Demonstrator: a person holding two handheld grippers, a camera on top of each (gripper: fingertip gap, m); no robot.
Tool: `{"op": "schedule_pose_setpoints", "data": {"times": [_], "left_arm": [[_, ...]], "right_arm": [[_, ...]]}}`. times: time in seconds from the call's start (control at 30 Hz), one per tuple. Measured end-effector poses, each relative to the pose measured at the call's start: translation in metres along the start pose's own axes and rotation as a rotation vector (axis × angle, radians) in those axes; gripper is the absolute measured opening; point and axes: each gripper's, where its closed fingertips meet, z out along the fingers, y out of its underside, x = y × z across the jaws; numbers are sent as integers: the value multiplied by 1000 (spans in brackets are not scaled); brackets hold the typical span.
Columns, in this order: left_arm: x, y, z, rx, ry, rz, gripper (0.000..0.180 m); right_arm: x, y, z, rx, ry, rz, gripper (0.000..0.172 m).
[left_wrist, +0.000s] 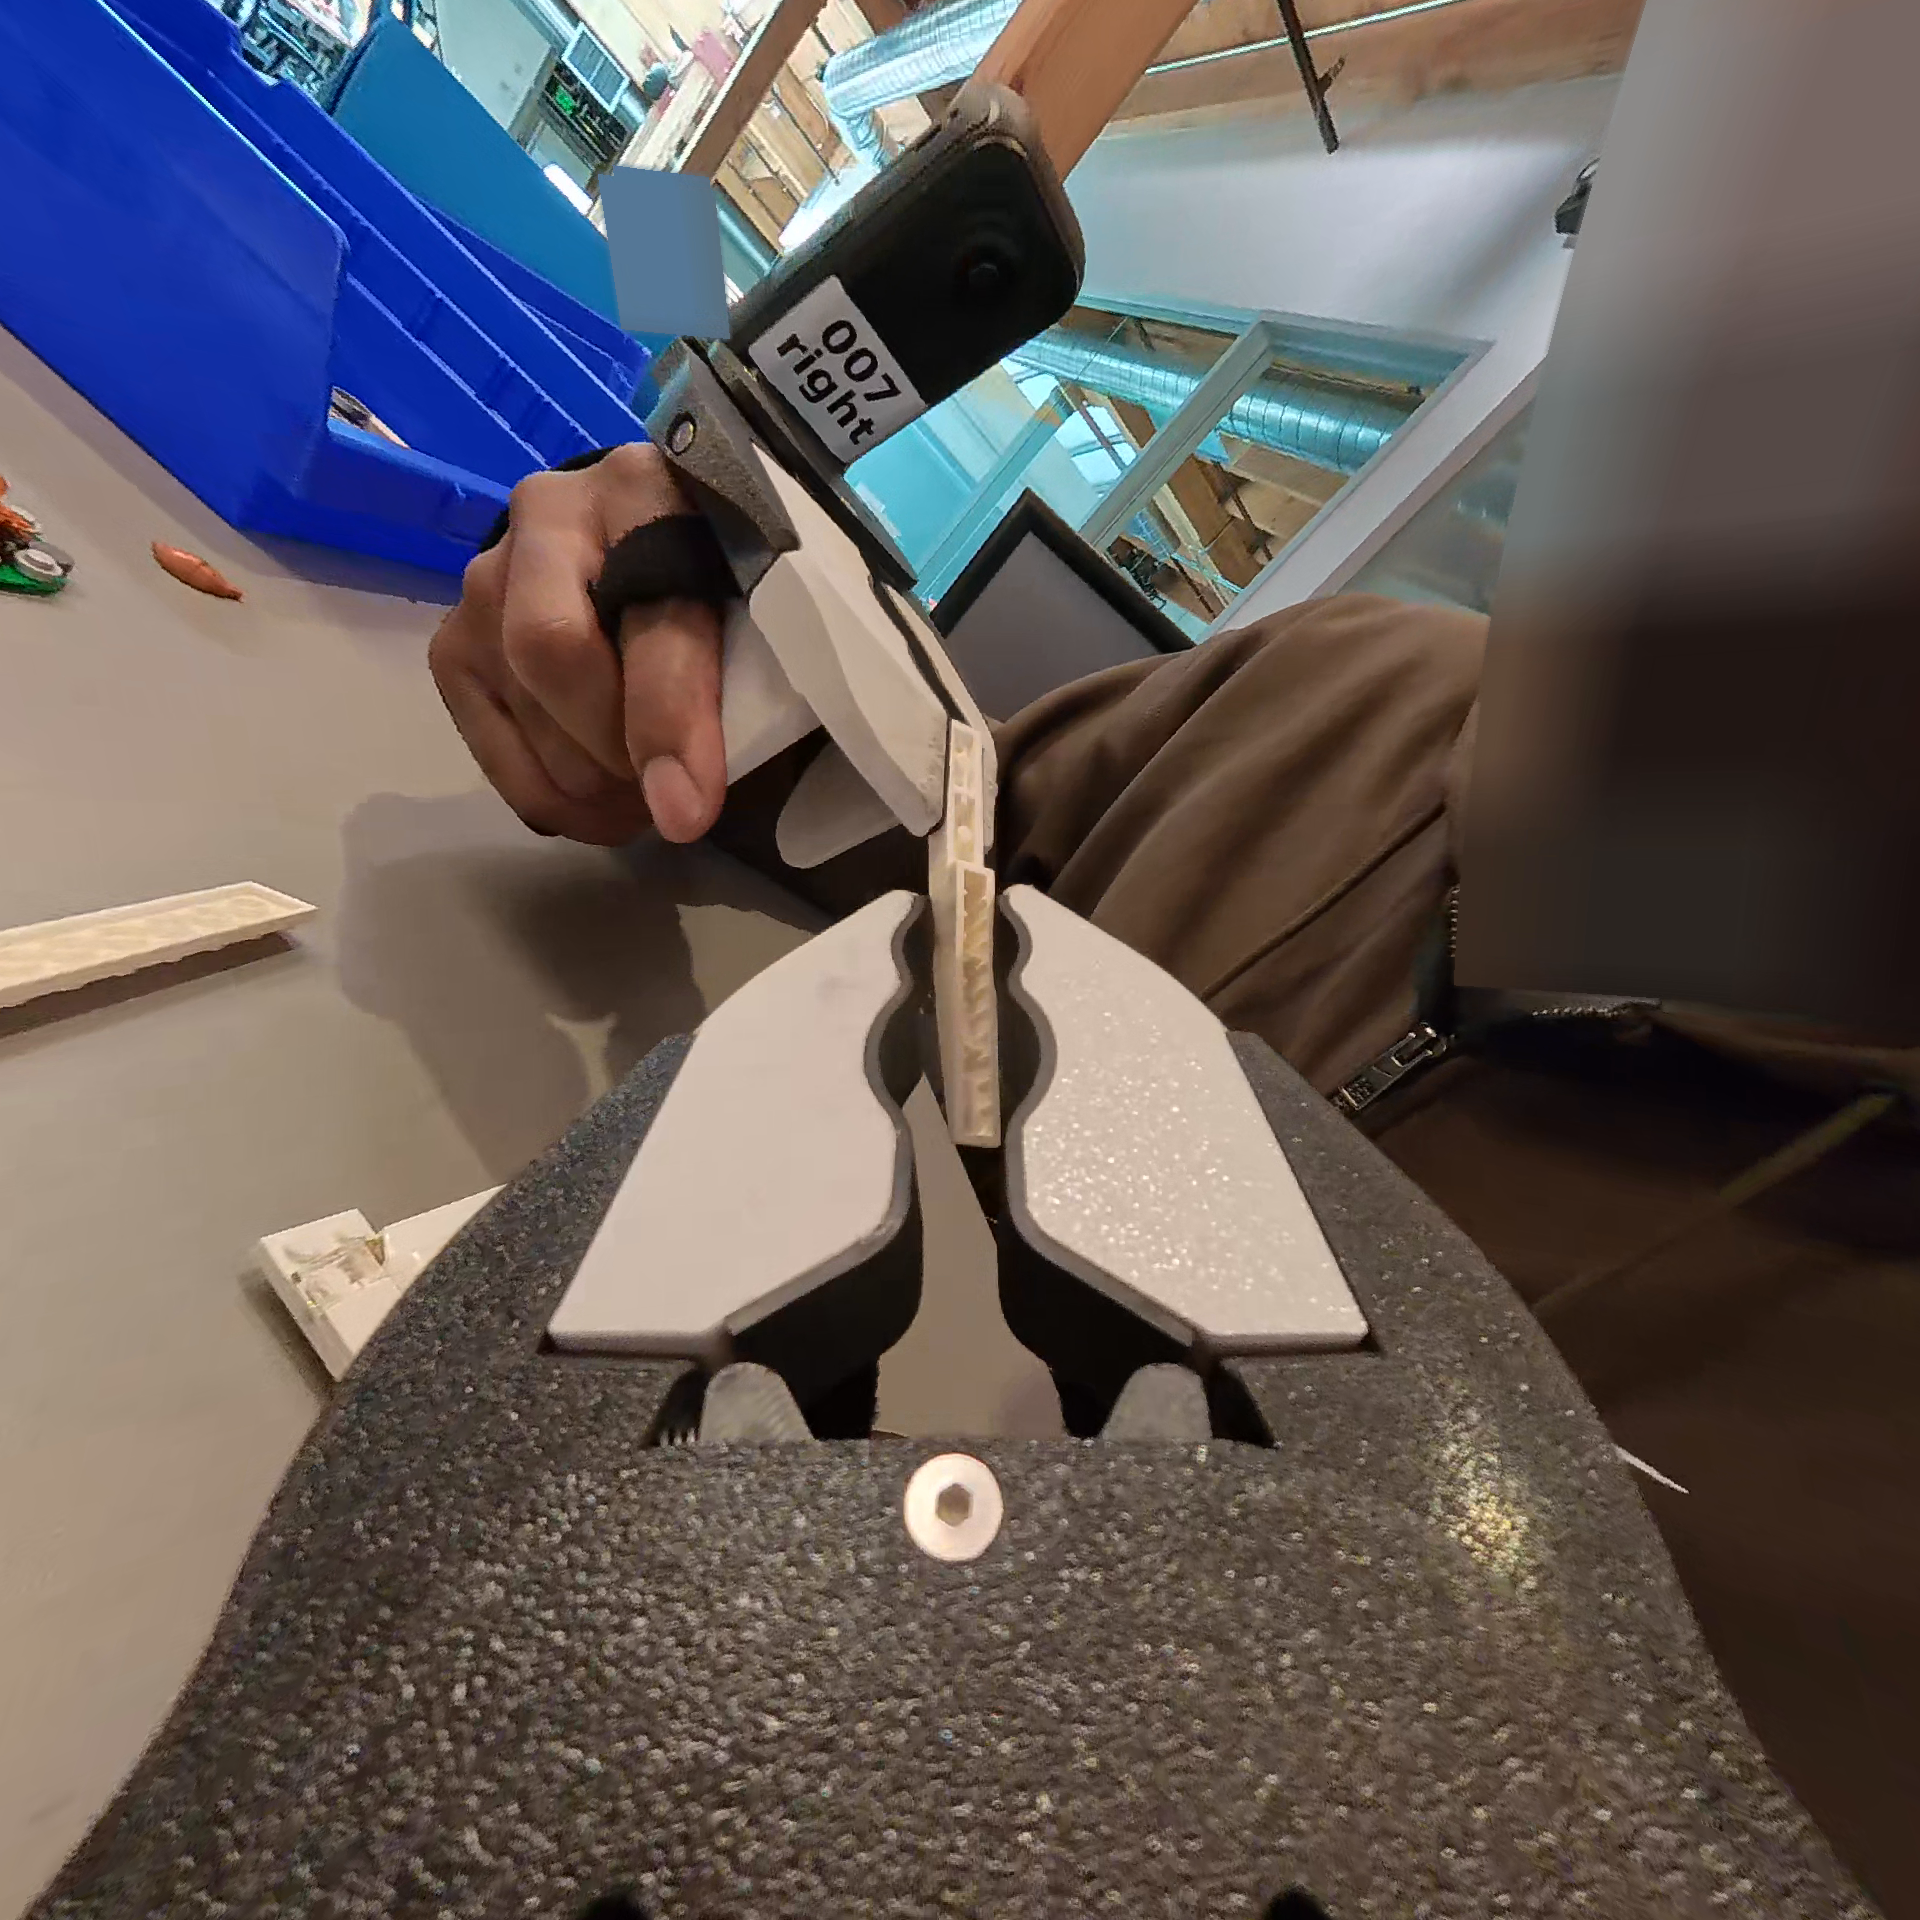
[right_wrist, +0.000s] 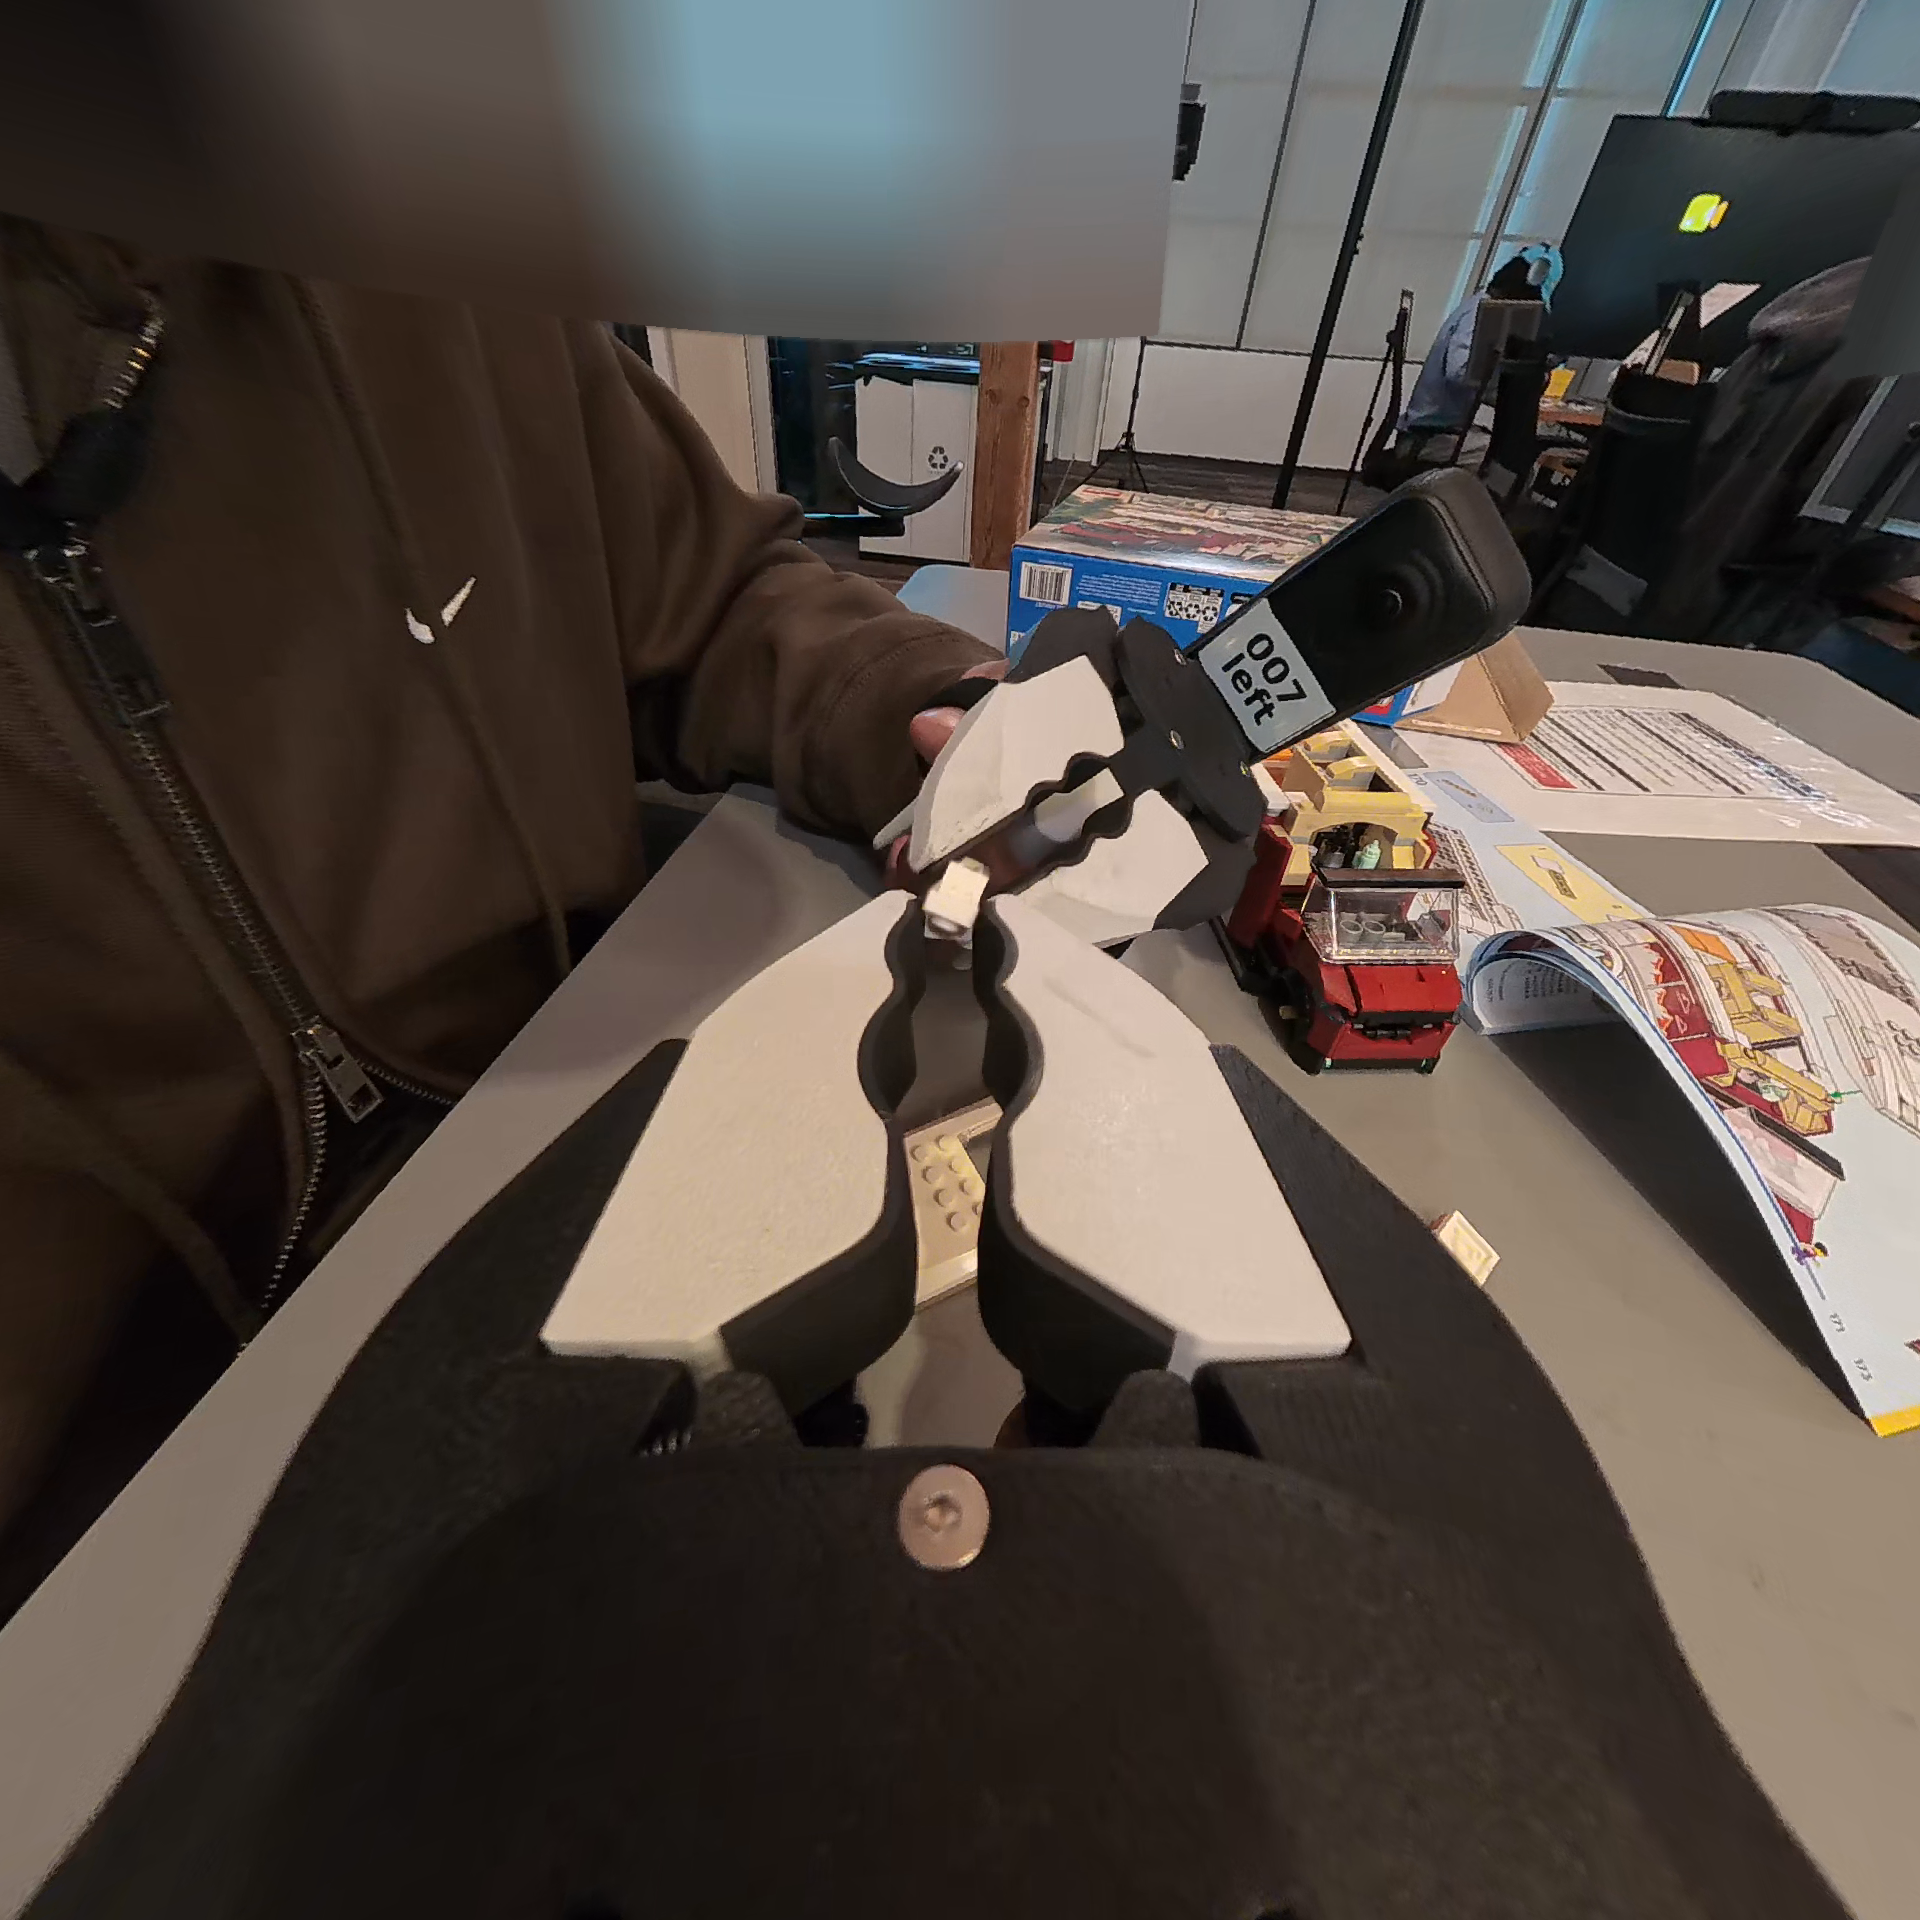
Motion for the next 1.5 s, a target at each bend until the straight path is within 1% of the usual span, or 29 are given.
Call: {"op": "schedule_pose_setpoints", "data": {"times": [0.07, 0.17, 0.23, 0.63, 0.97, 1.1, 1.17, 1.27, 1.33, 1.4, 1.5], "left_arm": [[-1, 0, 0, -5, -16, 21, 10], [-4, -1, -2, -20, -75, 106, 10], [-4, -2, -3, -25, -91, 124, 10], [-7, -9, -6, 37, -87, 70, 10], [-18, -11, -10, 35, -193, 129, 10], [-20, -18, -14, 87, -193, 103, 10], [-20, -21, -16, 118, -184, 72, 10], [-23, -25, -18, 163, -163, -5, 10], [-25, -26, -20, 183, -149, -54, 10], [-27, -24, -20, 187, -139, -98, 10], [-30, -18, -17, 161, -134, -140, 10]], "right_arm": [[1, 1, 0, -3, 2, 2, 8], [3, 2, 0, -10, 15, 10, 8], [4, 1, 0, -8, 20, 14, 8], [13, 0, 0, -11, 89, 3, 9], [25, 8, -4, -43, 160, -4, 12], [37, 12, -11, -58, 234, -25, 19], [44, 10, -16, -51, 291, -64, 21], [51, 4, -21, -59, 399, -229, 21], [50, 4, -21, -98, 444, -347, 22], [51, 6, -19, -146, 481, -437, 25], [52, 10, -17, -179, 495, -495, 26]]}}
